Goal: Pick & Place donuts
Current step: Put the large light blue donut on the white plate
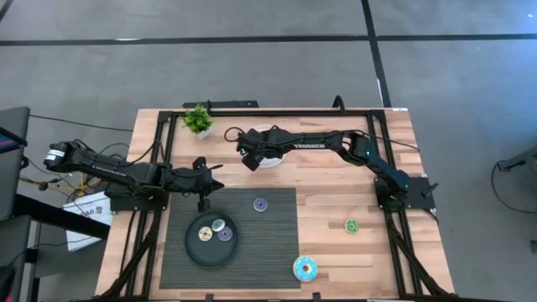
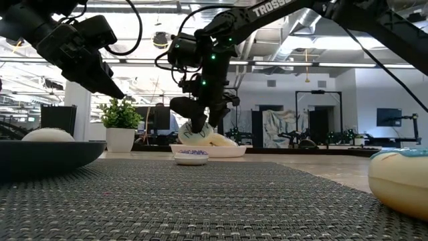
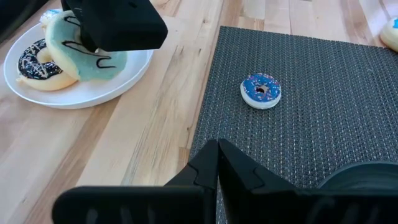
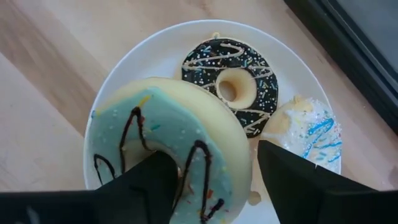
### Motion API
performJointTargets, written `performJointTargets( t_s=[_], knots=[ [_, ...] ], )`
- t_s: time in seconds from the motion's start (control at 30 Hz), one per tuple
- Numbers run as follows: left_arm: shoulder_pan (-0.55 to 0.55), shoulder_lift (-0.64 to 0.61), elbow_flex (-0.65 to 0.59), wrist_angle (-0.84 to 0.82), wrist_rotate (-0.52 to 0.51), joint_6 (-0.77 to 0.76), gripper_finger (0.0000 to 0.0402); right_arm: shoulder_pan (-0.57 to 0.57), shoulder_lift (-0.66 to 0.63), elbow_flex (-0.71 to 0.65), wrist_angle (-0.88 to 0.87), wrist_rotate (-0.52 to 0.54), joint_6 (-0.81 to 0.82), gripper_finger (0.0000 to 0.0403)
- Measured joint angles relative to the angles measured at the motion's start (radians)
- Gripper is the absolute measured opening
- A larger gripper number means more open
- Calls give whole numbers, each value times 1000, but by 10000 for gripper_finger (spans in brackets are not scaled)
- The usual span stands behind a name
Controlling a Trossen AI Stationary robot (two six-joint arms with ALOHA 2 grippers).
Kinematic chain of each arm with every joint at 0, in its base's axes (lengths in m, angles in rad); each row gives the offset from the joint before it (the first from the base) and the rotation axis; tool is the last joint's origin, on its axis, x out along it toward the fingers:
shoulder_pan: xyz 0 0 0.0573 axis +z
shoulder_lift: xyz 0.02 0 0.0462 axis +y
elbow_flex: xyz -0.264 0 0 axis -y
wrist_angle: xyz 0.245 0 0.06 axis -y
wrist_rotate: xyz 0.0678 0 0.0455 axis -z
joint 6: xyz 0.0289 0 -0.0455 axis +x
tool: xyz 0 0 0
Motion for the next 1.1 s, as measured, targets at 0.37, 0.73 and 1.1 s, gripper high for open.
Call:
performJointTargets(
  t_s=[0.37,0.73,1.1],
  knots=[
    [0,0,0,0,0,0,2,0,0,0,-37,-11,-21,210],
    [0,0,0,0,0,0,2,2,0,0,-30,-41,-56,182],
    [0,0,0,0,0,0,2,2,-6,0,-27,-87,-97,157]
  ],
)
